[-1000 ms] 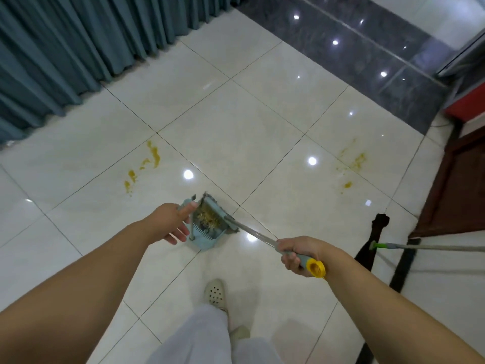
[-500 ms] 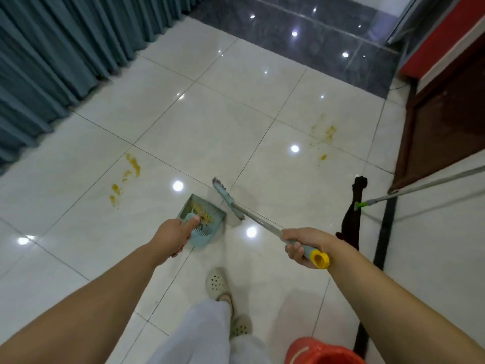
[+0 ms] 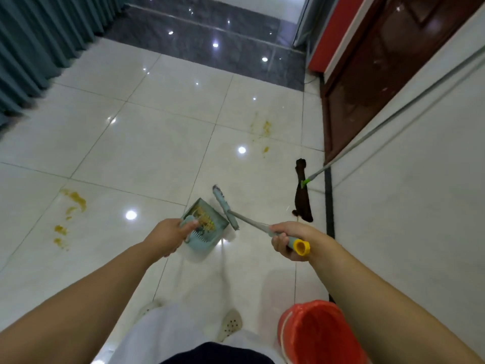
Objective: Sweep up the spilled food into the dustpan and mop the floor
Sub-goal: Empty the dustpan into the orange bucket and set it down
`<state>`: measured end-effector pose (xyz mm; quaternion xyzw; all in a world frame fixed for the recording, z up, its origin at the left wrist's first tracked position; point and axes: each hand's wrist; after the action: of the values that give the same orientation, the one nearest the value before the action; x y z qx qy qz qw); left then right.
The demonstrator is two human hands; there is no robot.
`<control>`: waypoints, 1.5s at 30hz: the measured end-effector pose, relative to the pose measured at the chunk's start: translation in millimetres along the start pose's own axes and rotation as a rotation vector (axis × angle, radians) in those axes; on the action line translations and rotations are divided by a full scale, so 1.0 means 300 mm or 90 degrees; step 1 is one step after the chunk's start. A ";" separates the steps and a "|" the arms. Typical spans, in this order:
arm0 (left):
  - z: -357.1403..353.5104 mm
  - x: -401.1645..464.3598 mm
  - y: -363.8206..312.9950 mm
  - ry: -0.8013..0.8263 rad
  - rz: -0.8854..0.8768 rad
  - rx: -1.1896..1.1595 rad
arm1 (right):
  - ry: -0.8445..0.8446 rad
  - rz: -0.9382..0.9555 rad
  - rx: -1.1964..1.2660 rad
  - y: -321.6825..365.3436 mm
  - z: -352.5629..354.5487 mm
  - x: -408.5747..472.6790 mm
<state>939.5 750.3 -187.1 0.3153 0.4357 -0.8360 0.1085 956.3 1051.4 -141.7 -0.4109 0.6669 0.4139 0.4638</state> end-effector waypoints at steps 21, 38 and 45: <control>0.345 -0.002 0.123 0.289 -0.379 0.385 | -0.163 0.223 0.405 -0.684 -0.458 -0.185; 0.083 -0.395 0.067 0.382 -0.686 0.545 | -0.291 0.382 0.601 -1.459 -0.496 -0.627; -0.040 -0.605 0.122 0.369 -0.776 0.735 | -0.264 0.430 0.668 -1.710 -0.499 -0.667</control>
<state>1102.5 721.1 -103.6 0.2333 0.0489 -0.7252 -0.6460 1439.1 780.6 -3.6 0.1896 0.7694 0.2271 0.5662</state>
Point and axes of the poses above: each hand's wrist, its own x-axis towards the middle knuckle, its own z-axis out of the back of the hand, y = z × x, and after that the axes turned 1 degree about y, right-handed
